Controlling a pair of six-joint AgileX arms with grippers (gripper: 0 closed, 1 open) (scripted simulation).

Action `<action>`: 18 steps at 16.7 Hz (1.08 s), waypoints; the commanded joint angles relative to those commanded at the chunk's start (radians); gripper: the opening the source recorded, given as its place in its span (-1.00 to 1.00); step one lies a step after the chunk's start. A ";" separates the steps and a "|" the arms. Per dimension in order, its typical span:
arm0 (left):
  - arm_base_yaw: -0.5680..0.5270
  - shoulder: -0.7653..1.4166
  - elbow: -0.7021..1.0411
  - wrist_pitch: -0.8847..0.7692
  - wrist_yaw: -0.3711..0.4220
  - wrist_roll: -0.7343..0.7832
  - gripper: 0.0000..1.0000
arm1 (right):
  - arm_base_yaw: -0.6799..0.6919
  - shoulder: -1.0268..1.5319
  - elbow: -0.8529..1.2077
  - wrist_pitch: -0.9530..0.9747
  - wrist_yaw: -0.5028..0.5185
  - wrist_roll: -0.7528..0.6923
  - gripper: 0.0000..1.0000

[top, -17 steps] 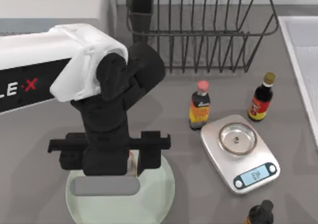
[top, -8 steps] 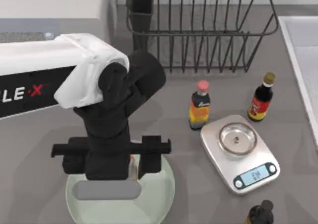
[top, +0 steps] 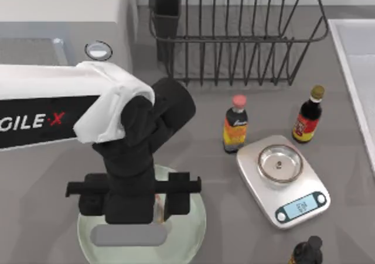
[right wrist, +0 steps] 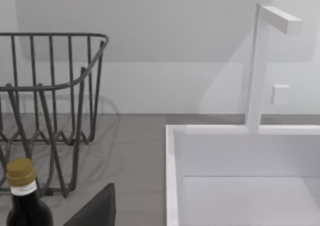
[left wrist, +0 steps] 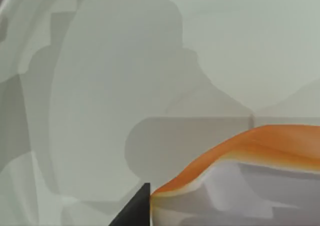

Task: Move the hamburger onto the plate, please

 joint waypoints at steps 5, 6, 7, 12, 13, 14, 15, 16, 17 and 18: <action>0.000 0.000 0.000 0.000 0.000 0.000 -0.70 | 0.000 0.000 0.000 0.000 0.000 0.000 1.00; 0.000 0.000 0.000 0.000 0.000 0.000 -0.55 | 0.000 0.000 0.000 0.000 0.000 0.000 1.00; 0.000 0.000 0.000 0.000 0.000 0.000 -0.40 | 0.000 0.000 0.000 0.000 0.000 0.000 1.00; 0.000 0.000 0.000 0.000 0.000 0.000 0.36 | 0.000 0.000 0.000 0.000 0.000 0.000 1.00; 0.000 0.000 0.000 0.000 0.000 0.000 0.51 | 0.000 0.000 0.000 0.000 0.000 0.000 1.00; 0.000 0.000 0.000 0.000 0.000 0.000 0.66 | 0.000 0.000 0.000 0.000 0.000 0.000 1.00; 0.000 0.000 0.000 0.000 0.000 0.000 0.81 | 0.000 0.000 0.000 0.000 0.000 0.000 1.00; 0.000 0.000 0.000 0.000 0.000 0.000 0.96 | 0.000 0.000 0.000 0.000 0.000 0.000 1.00; 0.000 0.000 0.000 0.000 0.000 0.000 1.00 | 0.000 0.000 0.000 0.000 0.000 0.000 1.00; 0.000 0.000 0.000 0.000 0.000 0.000 1.00 | 0.000 0.000 0.000 0.000 0.000 0.000 1.00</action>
